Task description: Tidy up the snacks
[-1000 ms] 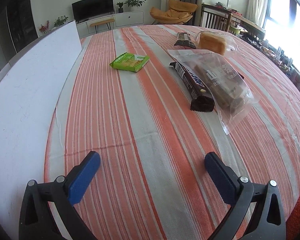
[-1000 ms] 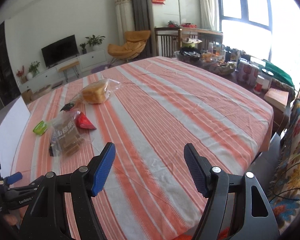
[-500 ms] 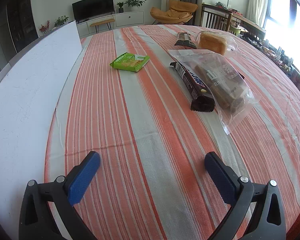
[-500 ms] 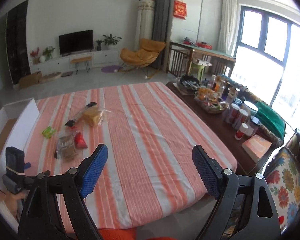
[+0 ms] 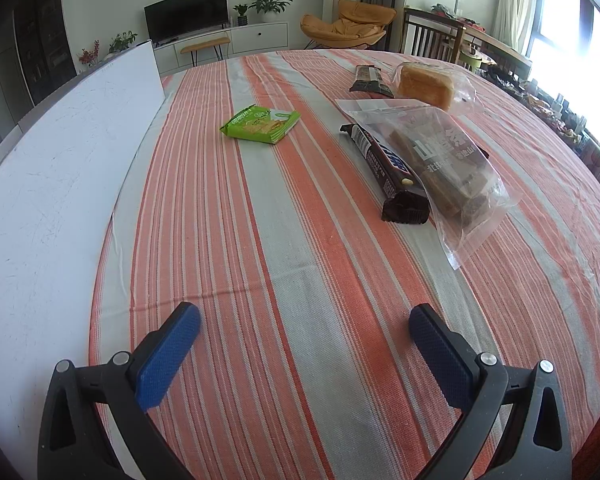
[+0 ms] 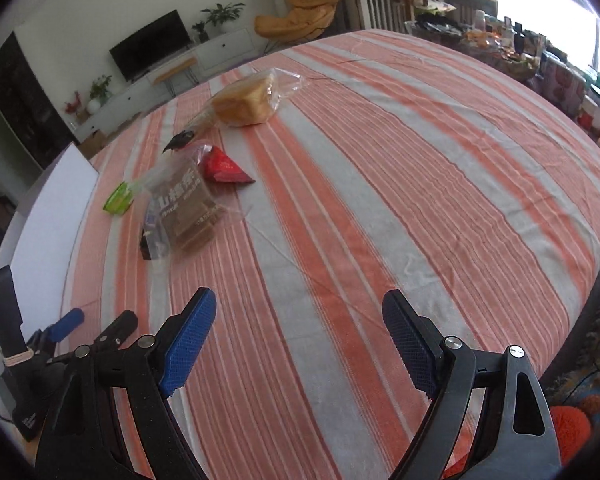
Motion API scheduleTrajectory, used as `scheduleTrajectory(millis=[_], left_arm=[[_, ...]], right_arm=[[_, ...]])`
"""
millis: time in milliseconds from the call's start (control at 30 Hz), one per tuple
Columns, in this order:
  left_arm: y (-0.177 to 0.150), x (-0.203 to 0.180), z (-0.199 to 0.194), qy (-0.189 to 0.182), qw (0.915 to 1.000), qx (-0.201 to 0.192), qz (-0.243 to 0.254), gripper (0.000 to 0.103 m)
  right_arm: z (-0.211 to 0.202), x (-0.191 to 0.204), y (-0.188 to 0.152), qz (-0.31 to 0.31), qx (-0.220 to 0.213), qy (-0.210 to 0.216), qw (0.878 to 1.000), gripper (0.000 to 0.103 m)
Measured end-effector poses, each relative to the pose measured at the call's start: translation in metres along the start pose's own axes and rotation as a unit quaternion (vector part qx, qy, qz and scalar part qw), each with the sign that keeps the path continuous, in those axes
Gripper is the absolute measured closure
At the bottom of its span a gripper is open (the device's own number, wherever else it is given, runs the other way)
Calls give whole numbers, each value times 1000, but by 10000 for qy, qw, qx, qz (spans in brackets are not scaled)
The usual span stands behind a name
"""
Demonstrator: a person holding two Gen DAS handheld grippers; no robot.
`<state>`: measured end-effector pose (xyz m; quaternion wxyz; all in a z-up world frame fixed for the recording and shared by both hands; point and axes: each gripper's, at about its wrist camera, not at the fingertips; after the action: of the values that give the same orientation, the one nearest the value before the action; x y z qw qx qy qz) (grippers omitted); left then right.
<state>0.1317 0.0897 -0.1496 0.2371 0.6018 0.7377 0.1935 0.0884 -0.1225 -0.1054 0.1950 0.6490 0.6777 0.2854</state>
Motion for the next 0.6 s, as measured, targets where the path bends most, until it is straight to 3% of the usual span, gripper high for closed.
scheduleTrajectory(millis=[133,233,600], left_arm=[[0,0,0,1,10000,0,1,0],[0,0,0,0,10000,0,0,0],[0,0,0,2,10000,0,1,0]], right_arm=[[-29,-4,-6,219,-669,-59,9975,15],[-43,-4,-11,299,-907,-23,9954,15],[-40,5,-14,191,-473,12,9987,15]])
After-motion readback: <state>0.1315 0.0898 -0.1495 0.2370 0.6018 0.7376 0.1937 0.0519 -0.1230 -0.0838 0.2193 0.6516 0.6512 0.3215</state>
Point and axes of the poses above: each gripper's, at about its wrist camera, not at the fingertips, and z roughly the way its jaws point, x to its left, y to its top, and after that the axes turned 11 degrees about -z, right-handed
